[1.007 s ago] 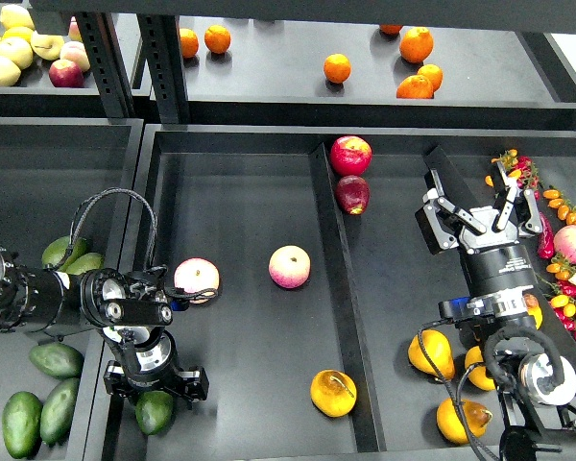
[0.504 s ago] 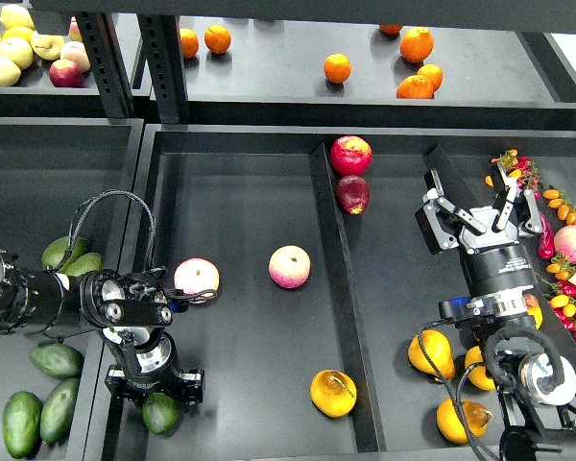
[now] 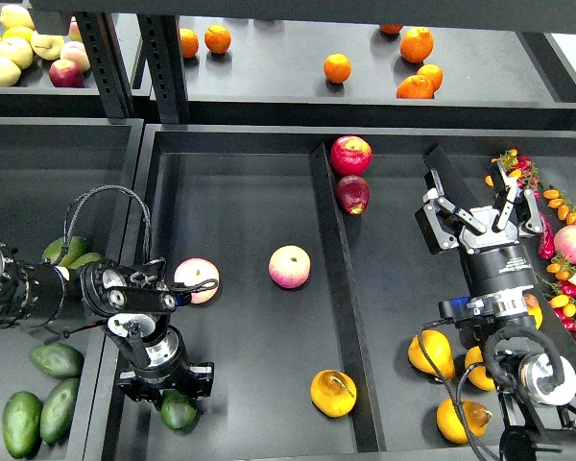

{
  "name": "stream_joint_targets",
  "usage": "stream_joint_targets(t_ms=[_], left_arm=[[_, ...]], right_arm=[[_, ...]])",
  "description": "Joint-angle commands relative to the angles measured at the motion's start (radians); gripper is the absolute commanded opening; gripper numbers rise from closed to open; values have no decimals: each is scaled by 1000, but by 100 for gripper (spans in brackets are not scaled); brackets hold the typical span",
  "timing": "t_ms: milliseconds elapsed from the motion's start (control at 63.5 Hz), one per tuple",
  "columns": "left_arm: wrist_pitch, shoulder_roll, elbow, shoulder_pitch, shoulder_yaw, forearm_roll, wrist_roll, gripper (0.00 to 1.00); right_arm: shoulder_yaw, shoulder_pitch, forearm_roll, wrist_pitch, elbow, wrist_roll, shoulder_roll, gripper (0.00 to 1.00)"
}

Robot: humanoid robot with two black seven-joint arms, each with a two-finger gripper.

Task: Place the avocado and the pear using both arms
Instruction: 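Lift the avocado with the left gripper and carry it toward the avocado bin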

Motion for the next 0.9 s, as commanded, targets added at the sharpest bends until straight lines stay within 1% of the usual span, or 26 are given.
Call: stream_joint_targets(t_ms=[0,94,252,472,598,630,881], left_arm=[[0,0,-2,-31,-3,-2,0,25],[0,21,-5,-65,-20,-3,0,25],[0,87,-22,-96,-29,2,0,25],[0,173,-49,-172,-29,2,0,25],[0,229,-68,-188,-29,3,0,25],[0,274,-84,-199,-29,9,0,25],[0,443,-166,-199,-29,55,0,25]], right_arm=[[-2,1,0,0,1,-1,0,100],[-11,-1,0,0,1,-1,0,100],[-26,15,5,-2,1,-1,0,100],[-63,31,5,-2,1,-1,0,100],[-87,62,5,-3,1,-3,0,100],[-109,85,5,-11,1,-3,0,100],[-198,148,3,-23,-6,-3,0,100]])
